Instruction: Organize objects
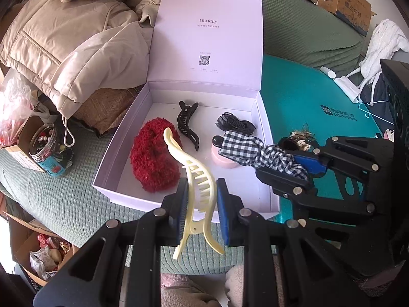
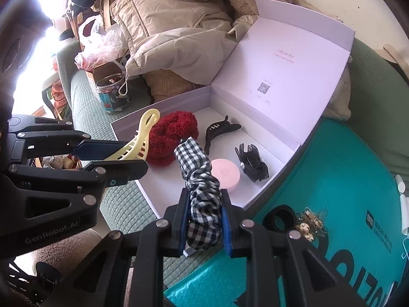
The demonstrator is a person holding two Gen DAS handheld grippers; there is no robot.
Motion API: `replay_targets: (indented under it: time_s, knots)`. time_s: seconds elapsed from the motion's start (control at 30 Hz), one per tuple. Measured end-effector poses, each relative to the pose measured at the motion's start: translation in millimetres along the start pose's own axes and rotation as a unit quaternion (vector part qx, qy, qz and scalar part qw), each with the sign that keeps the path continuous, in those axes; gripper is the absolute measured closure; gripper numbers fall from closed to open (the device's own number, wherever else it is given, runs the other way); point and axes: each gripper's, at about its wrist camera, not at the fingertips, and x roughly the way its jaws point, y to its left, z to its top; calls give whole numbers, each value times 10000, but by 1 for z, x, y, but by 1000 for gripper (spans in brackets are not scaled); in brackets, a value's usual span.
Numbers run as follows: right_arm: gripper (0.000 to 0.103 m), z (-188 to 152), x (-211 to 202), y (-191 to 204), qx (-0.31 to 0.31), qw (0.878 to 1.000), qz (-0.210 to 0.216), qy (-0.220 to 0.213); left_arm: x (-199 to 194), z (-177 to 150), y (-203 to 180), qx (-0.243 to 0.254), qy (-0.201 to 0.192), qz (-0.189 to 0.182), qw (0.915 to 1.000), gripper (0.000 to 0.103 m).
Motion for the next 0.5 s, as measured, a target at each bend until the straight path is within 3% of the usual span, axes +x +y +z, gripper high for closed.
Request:
replay_targets:
  time_s: [0.5]
  knots:
    - [82, 25, 32, -19, 69, 9999, -145, -43, 36, 33, 5, 146, -9, -17, 9999, 83]
